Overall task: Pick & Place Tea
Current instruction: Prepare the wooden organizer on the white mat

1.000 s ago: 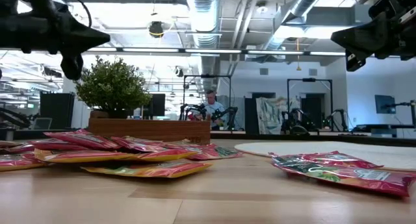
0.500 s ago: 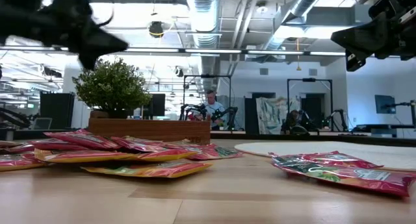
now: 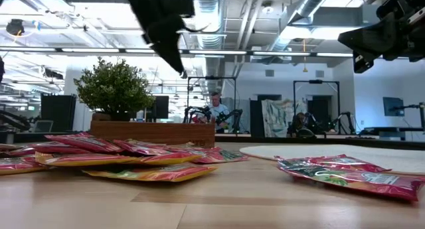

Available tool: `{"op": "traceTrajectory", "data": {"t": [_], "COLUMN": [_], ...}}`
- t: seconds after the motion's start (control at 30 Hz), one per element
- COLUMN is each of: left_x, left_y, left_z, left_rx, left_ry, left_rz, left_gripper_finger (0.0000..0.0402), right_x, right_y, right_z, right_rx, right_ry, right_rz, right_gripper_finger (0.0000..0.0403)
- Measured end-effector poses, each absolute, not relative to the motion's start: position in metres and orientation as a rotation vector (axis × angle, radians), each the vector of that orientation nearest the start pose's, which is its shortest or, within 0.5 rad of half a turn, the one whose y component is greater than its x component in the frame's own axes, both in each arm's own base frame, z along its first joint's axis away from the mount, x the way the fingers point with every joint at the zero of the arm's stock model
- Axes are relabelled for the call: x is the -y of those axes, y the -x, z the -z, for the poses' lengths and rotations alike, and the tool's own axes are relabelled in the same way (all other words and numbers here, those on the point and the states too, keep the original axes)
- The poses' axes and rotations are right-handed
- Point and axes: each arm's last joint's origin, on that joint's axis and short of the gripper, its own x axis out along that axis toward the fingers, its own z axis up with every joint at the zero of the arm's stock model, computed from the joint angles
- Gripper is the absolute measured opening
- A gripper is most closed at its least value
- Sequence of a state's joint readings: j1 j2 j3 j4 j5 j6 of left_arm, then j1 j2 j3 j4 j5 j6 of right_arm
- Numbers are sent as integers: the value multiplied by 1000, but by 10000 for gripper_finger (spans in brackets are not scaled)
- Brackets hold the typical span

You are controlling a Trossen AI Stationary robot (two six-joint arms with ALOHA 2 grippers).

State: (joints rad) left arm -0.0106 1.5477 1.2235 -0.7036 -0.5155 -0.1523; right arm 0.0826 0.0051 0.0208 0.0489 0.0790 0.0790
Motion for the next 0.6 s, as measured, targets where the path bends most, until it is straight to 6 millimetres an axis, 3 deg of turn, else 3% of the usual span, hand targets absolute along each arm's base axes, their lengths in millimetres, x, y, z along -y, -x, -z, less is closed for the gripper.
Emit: {"op": "traceTrajectory", "data": {"t": [0.17,0.37,0.6], "left_x": [-34,-60,-96], "left_y": [-337,-341,-346], "left_z": [-278,-267,-249], "left_rx": [-1069,-1115,-1079], "left_ry": [-104,-193,-179], "left_rz": [-379,-186,-173], "left_gripper_finger": [174,171,166], "right_x": [-6,-6,-6], "right_y": [-96,-96,-96], "right_z": [-175,-175,-174], "right_rx": [64,64,53], "right_ry": [-84,-84,-83], "right_rz": [-6,-6,-6], "right_gripper_finger": [0,0,0]}}
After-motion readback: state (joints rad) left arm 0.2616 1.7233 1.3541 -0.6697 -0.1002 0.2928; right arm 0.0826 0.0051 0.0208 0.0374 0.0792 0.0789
